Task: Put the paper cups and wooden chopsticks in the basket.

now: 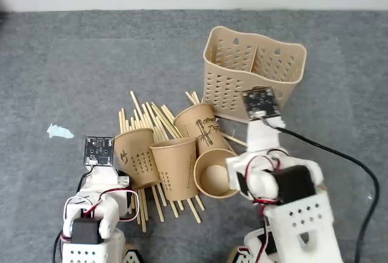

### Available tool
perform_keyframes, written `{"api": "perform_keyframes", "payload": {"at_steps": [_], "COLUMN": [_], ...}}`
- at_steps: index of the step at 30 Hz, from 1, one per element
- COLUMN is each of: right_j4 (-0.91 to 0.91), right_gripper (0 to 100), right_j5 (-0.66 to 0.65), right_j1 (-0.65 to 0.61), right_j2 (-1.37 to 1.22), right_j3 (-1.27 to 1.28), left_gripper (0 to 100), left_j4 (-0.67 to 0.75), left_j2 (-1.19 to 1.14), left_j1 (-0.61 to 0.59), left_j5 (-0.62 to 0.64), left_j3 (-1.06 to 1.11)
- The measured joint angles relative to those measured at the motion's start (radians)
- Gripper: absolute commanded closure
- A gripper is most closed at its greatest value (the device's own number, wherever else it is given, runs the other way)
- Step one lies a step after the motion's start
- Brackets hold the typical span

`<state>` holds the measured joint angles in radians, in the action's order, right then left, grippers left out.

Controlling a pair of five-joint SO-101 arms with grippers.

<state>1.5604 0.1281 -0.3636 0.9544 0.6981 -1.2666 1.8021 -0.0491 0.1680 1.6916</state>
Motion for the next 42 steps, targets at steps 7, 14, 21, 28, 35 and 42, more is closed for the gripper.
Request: {"api": "perform_keyframes", "payload": {"at_steps": [7,14,21,28,35,42], "right_j4": [-0.020,-0.028,-0.028,-0.028,-0.071,-0.129], "right_gripper": [97.0,82.3,82.2,82.2,82.4,97.2], "right_j5": [0.026,0.026,0.038,0.037,0.028,-0.031], "right_j1": [-0.064,-0.069,-0.068,-0.023,0.020,0.034], "right_j2": [-0.057,-0.103,-0.103,-0.112,-0.178,-0.219], "right_j3": [0.000,0.000,-0.018,-0.086,-0.028,0.017], "left_gripper": [99,99,99,99,99,99], "left_j4": [0.000,0.000,0.000,0.000,0.000,0.000], "left_j2": [0.000,0.000,0.000,0.000,0.000,0.000], "left_j1": [0.000,0.000,0.000,0.000,0.000,0.000], "left_j5": [0.000,0.000,0.000,0.000,0.000,0.000], "left_j3": [0.000,0.000,0.000,0.000,0.000,0.000]}}
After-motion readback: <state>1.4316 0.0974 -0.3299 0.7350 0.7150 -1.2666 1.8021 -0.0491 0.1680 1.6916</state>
